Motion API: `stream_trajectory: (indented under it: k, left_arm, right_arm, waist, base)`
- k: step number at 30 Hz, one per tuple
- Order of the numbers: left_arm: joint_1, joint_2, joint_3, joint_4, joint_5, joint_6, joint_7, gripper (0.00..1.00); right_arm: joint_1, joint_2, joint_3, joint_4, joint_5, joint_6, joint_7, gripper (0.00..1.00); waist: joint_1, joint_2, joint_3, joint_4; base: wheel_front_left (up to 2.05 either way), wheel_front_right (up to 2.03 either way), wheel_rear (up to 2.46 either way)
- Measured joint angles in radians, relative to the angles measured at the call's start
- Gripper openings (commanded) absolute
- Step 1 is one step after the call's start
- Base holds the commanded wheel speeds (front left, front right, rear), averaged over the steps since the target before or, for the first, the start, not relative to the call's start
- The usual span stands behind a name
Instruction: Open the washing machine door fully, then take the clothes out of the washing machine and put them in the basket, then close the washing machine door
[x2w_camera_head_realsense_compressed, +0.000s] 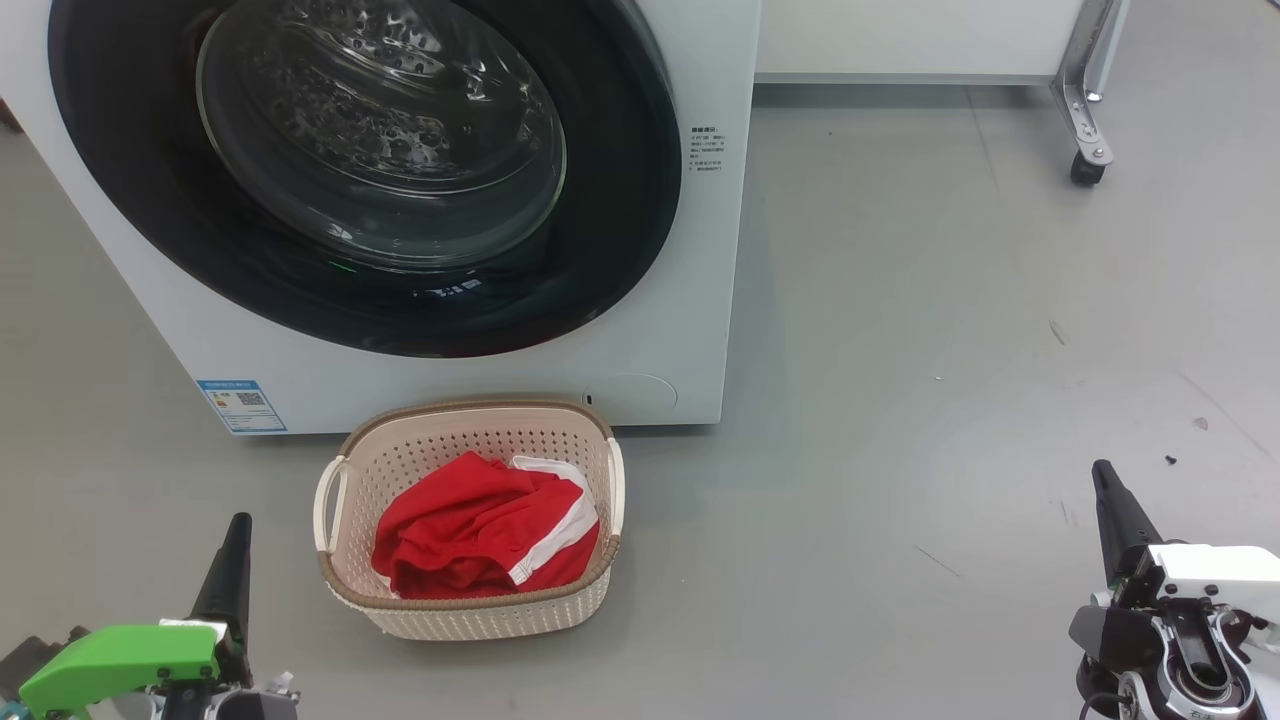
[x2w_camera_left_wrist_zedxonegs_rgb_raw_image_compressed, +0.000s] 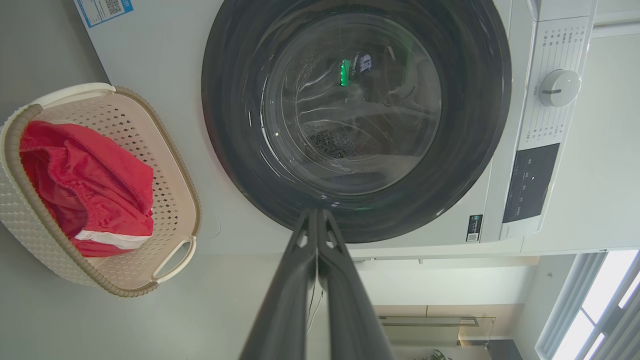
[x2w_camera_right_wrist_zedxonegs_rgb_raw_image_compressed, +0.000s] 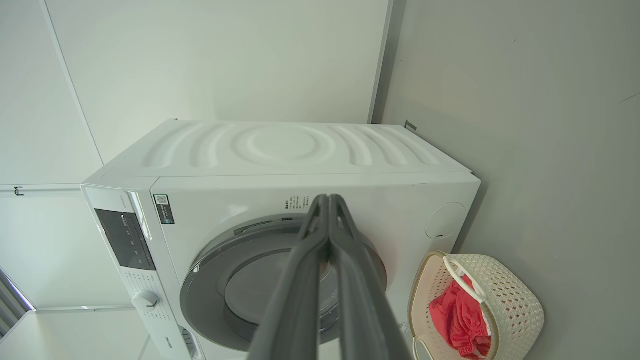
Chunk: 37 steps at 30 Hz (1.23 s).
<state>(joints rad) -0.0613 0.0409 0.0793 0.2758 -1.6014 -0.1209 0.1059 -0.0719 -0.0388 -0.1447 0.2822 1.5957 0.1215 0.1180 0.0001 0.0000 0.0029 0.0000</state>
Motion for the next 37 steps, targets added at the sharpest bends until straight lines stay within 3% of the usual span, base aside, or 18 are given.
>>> stream_trajectory:
  k: [37]
  left_arm:
    - [0.000, 0.000, 0.000, 0.000, 0.000, 0.000, 0.000, 0.00]
  right_arm:
    - [0.000, 0.000, 0.002, -0.001, 0.004, 0.000, 0.000, 0.00]
  waist:
    - [0.0000, 0.0000, 0.000, 0.000]
  base:
    - [0.00, 0.00, 0.00]
